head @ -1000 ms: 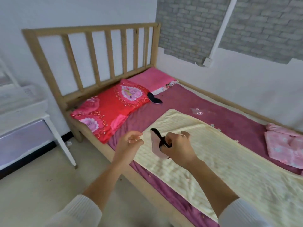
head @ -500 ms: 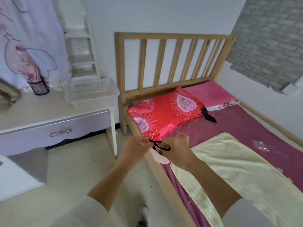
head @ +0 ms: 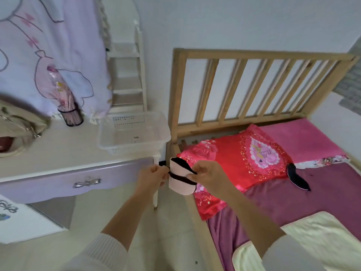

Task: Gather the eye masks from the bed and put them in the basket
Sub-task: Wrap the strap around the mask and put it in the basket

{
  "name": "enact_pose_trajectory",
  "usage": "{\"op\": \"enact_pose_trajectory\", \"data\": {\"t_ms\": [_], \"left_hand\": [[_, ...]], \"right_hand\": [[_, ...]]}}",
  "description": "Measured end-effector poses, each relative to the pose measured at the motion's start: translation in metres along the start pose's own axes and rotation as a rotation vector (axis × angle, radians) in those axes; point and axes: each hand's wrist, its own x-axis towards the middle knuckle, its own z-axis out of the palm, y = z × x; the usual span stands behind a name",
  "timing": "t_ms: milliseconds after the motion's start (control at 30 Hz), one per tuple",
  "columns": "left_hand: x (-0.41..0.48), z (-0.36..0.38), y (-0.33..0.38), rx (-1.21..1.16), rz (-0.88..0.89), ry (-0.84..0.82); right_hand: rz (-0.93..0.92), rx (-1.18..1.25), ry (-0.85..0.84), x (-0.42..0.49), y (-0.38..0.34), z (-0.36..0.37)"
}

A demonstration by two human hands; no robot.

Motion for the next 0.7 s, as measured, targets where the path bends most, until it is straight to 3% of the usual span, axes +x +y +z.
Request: {"op": "enact_pose_trajectory", "data": {"t_ms": [233,400,700], "left_hand": [[0.08,-0.042,0.038,-0.111,0.005,0.053],[0.139,-0.087,0.056,-0.077,0.044,0.094],[0.266,-0.155,0.045,0.503,0.129,0.307]], "right_hand": [[0.144,0.342,-0.061,0.125,-0.019,0.028],[0.209,0.377,-0.143,0.213,-0.04,0.08],[0.296,0.211,-0.074,0.343,-0.037,0.188]]}}
